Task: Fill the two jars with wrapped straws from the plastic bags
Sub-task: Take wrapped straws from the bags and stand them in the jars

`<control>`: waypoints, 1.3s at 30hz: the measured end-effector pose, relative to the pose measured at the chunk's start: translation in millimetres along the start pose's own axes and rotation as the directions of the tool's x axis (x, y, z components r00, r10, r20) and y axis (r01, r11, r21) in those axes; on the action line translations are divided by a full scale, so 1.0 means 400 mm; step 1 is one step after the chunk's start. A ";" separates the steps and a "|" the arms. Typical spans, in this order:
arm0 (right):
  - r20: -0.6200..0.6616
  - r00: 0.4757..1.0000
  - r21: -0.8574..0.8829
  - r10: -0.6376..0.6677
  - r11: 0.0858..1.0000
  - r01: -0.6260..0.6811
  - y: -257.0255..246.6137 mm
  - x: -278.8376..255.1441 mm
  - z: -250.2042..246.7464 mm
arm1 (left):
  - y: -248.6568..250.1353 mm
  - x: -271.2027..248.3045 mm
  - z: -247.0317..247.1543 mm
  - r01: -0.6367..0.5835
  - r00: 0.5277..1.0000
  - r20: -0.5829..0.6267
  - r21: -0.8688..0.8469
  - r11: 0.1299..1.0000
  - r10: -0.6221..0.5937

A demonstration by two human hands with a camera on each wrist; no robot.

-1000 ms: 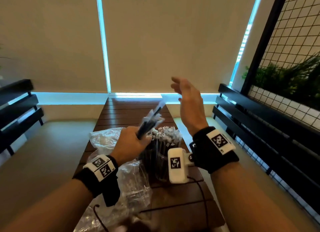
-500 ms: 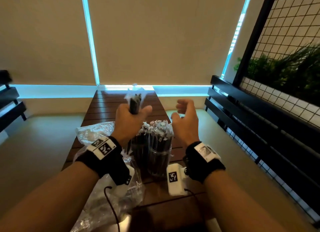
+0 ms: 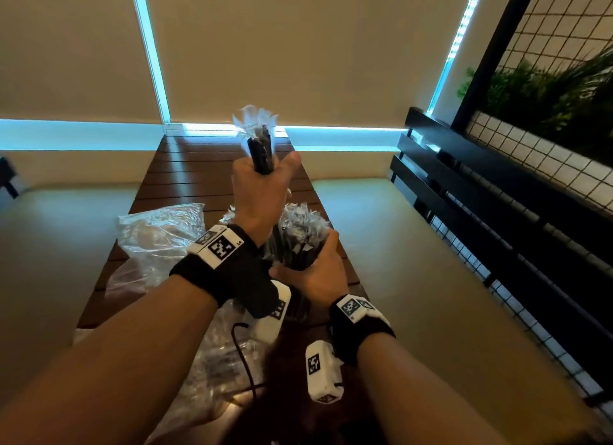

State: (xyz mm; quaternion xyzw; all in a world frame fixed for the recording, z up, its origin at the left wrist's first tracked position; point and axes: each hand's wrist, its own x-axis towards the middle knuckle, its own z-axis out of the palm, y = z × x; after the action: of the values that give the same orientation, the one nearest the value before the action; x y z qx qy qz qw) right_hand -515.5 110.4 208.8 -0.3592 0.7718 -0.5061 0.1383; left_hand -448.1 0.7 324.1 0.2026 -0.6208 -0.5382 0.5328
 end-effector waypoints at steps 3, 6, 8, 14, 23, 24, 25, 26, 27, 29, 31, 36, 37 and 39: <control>-0.065 0.998 0.019 0.002 1.000 0.000 -0.003 0.011 0.025 | -0.029 0.007 0.016 0.025 1.000 0.004 -0.047 0.999 -0.025; -0.074 0.997 0.010 -0.011 1.000 0.011 0.007 0.026 0.029 | -0.049 0.011 0.034 0.048 0.999 0.004 -0.109 0.993 -0.048; -0.097 0.995 -0.008 -0.025 1.000 0.025 0.017 0.031 0.027 | -0.060 0.011 0.046 0.059 0.998 -0.006 -0.133 0.989 -0.060; -0.101 0.993 -0.060 -0.060 0.997 0.054 0.036 0.044 0.038 | -0.145 -0.032 0.020 0.079 0.997 -0.001 0.006 0.997 -0.079; -0.085 0.994 -0.137 -0.073 0.989 0.060 0.050 0.037 0.044 | -0.158 -0.072 -0.012 -0.266 0.955 0.250 0.482 0.835 0.160; -0.083 0.994 -0.136 -0.066 0.989 0.055 0.050 0.036 0.046 | -0.140 -0.066 -0.020 -0.320 0.937 0.298 0.532 0.784 0.181; -0.082 0.994 -0.141 -0.067 0.988 0.055 0.049 0.035 0.049 | -0.123 -0.060 -0.029 -0.363 0.921 0.334 0.541 0.759 0.202; -0.085 0.994 -0.156 -0.074 0.986 0.060 0.048 0.035 0.051 | -0.102 -0.053 -0.035 -0.398 0.905 0.353 0.498 0.770 0.239; -0.090 0.993 -0.171 -0.083 0.983 0.066 0.047 0.034 0.054 | -0.084 -0.042 -0.037 -0.429 0.889 0.364 0.449 0.784 0.278; -0.096 0.992 -0.163 -0.080 0.985 0.063 0.048 0.035 0.055 | -0.035 -0.022 -0.028 -0.502 0.848 0.415 0.431 0.750 0.329; -0.101 0.992 -0.138 -0.071 0.989 0.057 0.050 0.038 0.053 | 0.000 -0.005 -0.008 -0.556 0.805 0.525 0.510 0.656 0.275; -0.111 0.987 -0.170 -0.120 0.980 0.100 0.049 0.038 0.053 | 0.002 -0.013 0.014 -0.639 0.743 0.664 0.666 0.384 0.083; -0.112 0.985 -0.178 -0.129 0.978 0.108 0.051 0.042 0.055 | -0.006 -0.027 0.011 -0.633 0.748 0.658 0.667 0.392 0.089; -0.083 0.987 -0.212 -0.140 0.970 0.120 0.057 0.050 0.057 | -0.045 -0.076 -0.006 -0.599 0.760 0.648 0.672 0.436 0.046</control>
State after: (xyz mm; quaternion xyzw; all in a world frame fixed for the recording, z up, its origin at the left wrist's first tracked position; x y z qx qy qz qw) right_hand -525.9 86.3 181.7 -0.3963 0.8009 -0.4480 0.0290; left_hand -441.2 18.5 294.3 0.1470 -0.9514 -0.0746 0.2603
